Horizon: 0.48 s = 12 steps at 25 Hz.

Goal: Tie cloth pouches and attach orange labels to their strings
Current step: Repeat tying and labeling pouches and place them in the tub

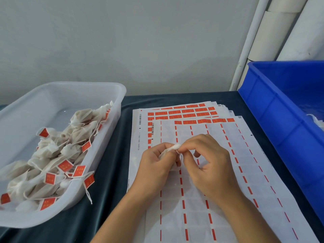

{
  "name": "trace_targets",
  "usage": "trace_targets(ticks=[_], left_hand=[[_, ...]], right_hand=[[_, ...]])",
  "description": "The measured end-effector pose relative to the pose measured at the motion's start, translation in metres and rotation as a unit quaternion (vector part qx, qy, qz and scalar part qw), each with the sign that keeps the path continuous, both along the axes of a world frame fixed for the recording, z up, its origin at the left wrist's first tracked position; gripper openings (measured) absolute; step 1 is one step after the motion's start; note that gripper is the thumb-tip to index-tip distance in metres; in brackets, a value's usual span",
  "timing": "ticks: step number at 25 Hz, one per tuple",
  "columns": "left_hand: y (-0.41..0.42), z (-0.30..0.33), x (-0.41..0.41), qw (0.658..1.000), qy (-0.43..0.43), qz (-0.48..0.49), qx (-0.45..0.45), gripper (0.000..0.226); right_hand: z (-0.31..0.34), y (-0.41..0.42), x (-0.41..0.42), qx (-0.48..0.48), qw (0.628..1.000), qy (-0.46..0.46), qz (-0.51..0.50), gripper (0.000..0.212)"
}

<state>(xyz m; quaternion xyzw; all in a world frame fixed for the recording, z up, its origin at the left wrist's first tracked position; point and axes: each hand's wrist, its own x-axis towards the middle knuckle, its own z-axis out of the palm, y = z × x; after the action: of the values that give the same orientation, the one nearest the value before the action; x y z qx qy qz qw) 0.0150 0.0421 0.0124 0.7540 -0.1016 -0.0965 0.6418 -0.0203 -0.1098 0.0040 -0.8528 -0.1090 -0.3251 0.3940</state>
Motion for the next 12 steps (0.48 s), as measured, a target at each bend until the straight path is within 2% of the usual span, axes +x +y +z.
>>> trace_targets(ticks=[6, 12], left_hand=[[-0.001, -0.0029, -0.0004, 1.0, 0.0, 0.009, -0.005, 0.028], [-0.002, -0.0063, 0.0003, 1.0, -0.007, 0.027, -0.006, 0.033]], right_hand=[[-0.0012, 0.0036, -0.001, 0.022, 0.999, 0.032, -0.006, 0.014], [-0.0037, 0.0005, 0.0, -0.01, 0.999, 0.045, -0.017, 0.02]])
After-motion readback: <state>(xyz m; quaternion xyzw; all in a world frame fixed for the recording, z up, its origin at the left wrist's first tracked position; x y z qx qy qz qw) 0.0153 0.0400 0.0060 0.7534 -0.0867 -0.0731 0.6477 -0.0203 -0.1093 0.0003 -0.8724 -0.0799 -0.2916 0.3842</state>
